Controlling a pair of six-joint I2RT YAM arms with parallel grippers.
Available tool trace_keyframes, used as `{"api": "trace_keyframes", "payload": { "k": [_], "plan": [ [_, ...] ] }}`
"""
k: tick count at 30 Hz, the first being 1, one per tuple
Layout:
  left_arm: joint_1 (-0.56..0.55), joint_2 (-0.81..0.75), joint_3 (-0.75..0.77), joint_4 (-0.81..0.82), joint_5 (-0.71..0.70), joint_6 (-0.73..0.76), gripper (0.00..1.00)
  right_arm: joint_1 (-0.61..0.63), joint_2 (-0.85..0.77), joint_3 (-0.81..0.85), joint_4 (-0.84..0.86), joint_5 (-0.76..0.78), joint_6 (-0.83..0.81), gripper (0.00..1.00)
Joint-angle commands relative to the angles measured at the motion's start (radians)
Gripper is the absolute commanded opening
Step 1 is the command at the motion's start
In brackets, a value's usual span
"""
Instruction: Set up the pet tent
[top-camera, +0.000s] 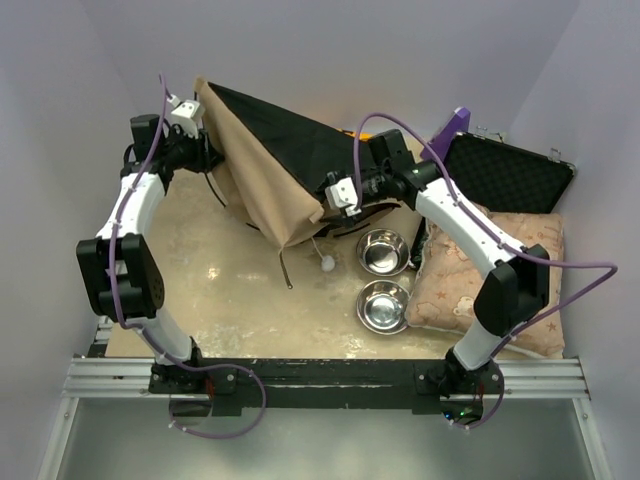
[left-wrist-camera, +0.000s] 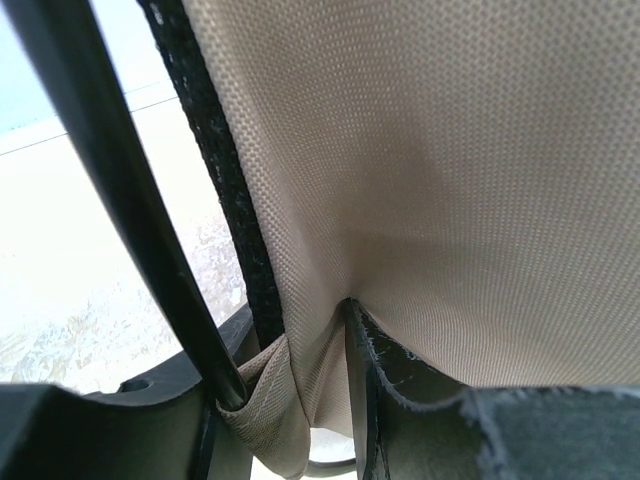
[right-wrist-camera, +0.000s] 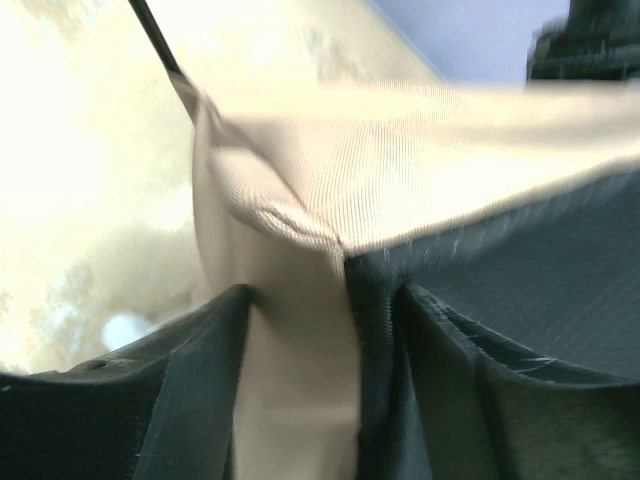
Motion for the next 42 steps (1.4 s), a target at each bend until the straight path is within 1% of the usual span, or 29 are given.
{"api": "trace_keyframes", "payload": {
  "k": [1, 3, 5, 6, 7, 9, 10, 11, 12, 13, 15, 17, 19, 22, 23, 25, 26, 27, 28, 30, 32, 34, 37, 39, 42],
  "plan": [
    [-0.001, 0.031, 0.045, 0.009, 0.007, 0.026, 0.4, 0.047, -0.087, -0.007, 0.119, -0.098, 0.18, 0.45],
    [-0.001, 0.04, 0.051, 0.01, 0.012, 0.023, 0.4, 0.064, -0.135, -0.059, 0.228, -0.085, 0.281, 0.21],
    [-0.003, 0.048, 0.068, 0.003, 0.023, 0.023, 0.41, 0.074, -0.171, -0.088, 0.291, -0.075, 0.356, 0.03],
    [-0.001, 0.048, 0.077, -0.007, 0.035, 0.023, 0.46, 0.081, -0.187, -0.096, 0.332, -0.041, 0.46, 0.0],
    [-0.001, 0.042, 0.088, -0.02, 0.049, 0.027, 0.51, 0.093, -0.208, -0.108, 0.416, 0.0, 0.578, 0.0],
    [0.003, 0.013, 0.097, -0.048, 0.088, 0.035, 0.64, 0.104, -0.262, -0.15, 0.631, 0.129, 0.903, 0.0],
    [0.012, -0.016, 0.089, -0.047, 0.128, 0.026, 0.74, 0.104, -0.292, -0.176, 0.734, 0.198, 1.01, 0.0],
    [0.031, -0.051, 0.074, -0.03, 0.191, -0.003, 0.87, 0.104, -0.319, -0.193, 0.785, 0.261, 1.094, 0.0],
    [0.051, -0.088, 0.035, 0.011, 0.238, -0.067, 0.97, 0.104, -0.345, -0.2, 0.814, 0.307, 1.138, 0.0],
    [0.074, -0.131, 0.007, 0.054, 0.283, -0.136, 1.0, 0.104, -0.362, -0.202, 0.827, 0.362, 1.184, 0.0],
    [0.113, -0.209, -0.039, 0.133, 0.344, -0.221, 1.0, 0.104, -0.405, -0.198, 0.836, 0.45, 1.261, 0.0],
    [0.155, -0.285, -0.071, 0.189, 0.365, -0.296, 1.0, 0.104, -0.454, -0.211, 0.85, 0.557, 1.326, 0.0],
    [0.193, -0.36, -0.122, 0.274, 0.391, -0.359, 1.0, 0.105, -0.49, -0.216, 0.847, 0.617, 1.346, 0.0],
    [0.198, -0.446, -0.177, 0.268, 0.377, -0.313, 1.0, 0.108, -0.543, -0.23, 0.835, 0.669, 1.351, 0.0],
    [0.197, -0.458, -0.2, 0.294, 0.383, -0.328, 1.0, 0.108, -0.556, -0.234, 0.825, 0.669, 1.348, 0.0],
    [0.192, -0.451, -0.216, 0.344, 0.359, -0.374, 0.99, 0.11, -0.59, -0.245, 0.824, 0.663, 1.348, 0.0],
    [0.192, -0.428, -0.214, 0.395, 0.371, -0.409, 0.99, 0.113, -0.602, -0.251, 0.815, 0.675, 1.325, 0.0],
    [0.192, -0.412, -0.208, 0.441, 0.385, -0.457, 0.98, 0.125, -0.612, -0.254, 0.798, 0.712, 1.305, 0.0],
    [0.192, -0.399, -0.199, 0.491, 0.398, -0.501, 0.98, 0.134, -0.616, -0.256, 0.779, 0.785, 1.291, 0.0],
    [0.192, -0.392, -0.191, 0.568, 0.431, -0.551, 0.98, 0.134, -0.624, -0.248, 0.764, 0.893, 1.275, 0.0],
    [0.189, -0.4, -0.178, 0.541, 0.444, -0.523, 0.99, 0.139, -0.639, -0.248, 0.796, 0.953, 1.266, 0.0],
    [0.183, -0.411, -0.165, 0.472, 0.48, -0.465, 0.99, 0.157, -0.641, -0.254, 0.824, 0.993, 1.248, 0.0],
    [0.167, -0.456, -0.176, 0.372, 0.5, -0.381, 1.0, 0.179, -0.597, -0.26, 0.828, 0.996, 1.233, 0.0],
    [0.14, -0.505, -0.193, 0.304, 0.504, -0.327, 1.0, 0.212, -0.555, -0.259, 0.827, 1.024, 1.216, 0.0],
    [0.091, -0.587, -0.219, 0.179, 0.512, -0.247, 1.0, 0.309, -0.502, -0.271, 0.886, 1.14, 1.18, 0.0]
  ]
}}
